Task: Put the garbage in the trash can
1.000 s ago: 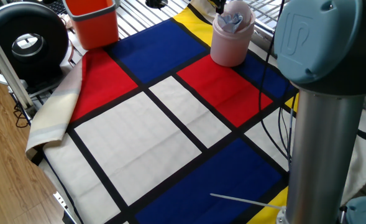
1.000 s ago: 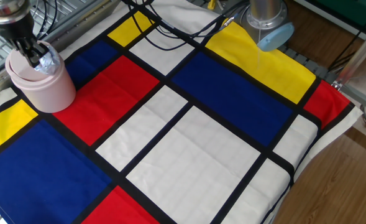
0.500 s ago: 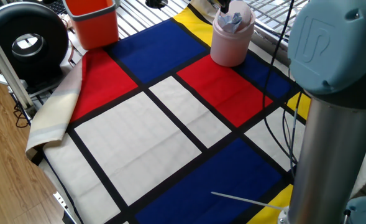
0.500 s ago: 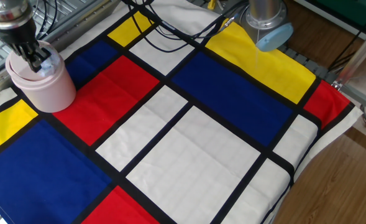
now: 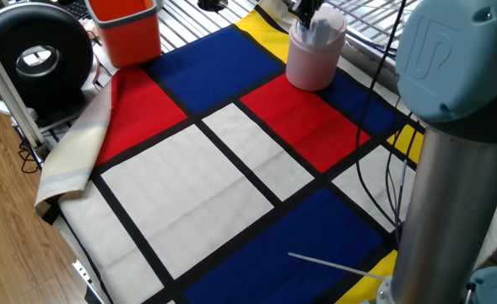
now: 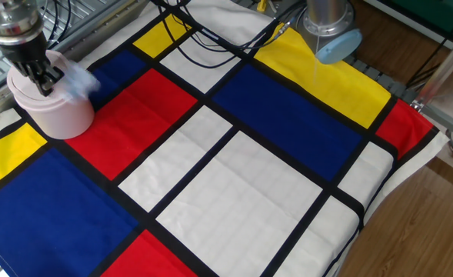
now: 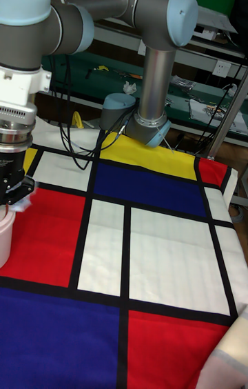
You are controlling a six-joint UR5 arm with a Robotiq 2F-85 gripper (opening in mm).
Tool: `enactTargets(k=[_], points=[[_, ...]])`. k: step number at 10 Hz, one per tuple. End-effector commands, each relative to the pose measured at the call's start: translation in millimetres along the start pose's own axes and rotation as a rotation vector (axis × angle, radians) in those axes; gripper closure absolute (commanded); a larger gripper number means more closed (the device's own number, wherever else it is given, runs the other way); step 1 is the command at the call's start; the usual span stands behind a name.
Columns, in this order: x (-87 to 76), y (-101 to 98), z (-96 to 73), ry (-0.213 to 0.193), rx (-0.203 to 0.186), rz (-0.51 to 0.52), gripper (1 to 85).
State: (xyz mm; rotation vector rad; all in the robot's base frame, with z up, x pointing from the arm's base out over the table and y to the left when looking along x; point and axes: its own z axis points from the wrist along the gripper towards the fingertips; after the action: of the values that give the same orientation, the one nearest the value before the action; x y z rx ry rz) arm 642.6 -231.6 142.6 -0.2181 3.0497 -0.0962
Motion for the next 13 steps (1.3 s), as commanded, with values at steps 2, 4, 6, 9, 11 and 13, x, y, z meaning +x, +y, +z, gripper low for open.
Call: enactTargets(k=[2,4,6,9,11,13], points=[[-3.0,-1.8,-1.4,0.000,-0.010,-0.004,84.7],[-5.2,-6.2,-5.6,0.011,0.004,-0.010,84.7],[-7.5,-0.7,-18.4,0.036,0.017,0.001,84.7],[-9.8,0.3,-32.3,0.050,0.020,0.003,84.7],[-11.9,2.4,-33.5,0.055,0.019,0.009,84.7],[-18.9,19.9,-38.5,0.053,0.020,0.033,84.7]])
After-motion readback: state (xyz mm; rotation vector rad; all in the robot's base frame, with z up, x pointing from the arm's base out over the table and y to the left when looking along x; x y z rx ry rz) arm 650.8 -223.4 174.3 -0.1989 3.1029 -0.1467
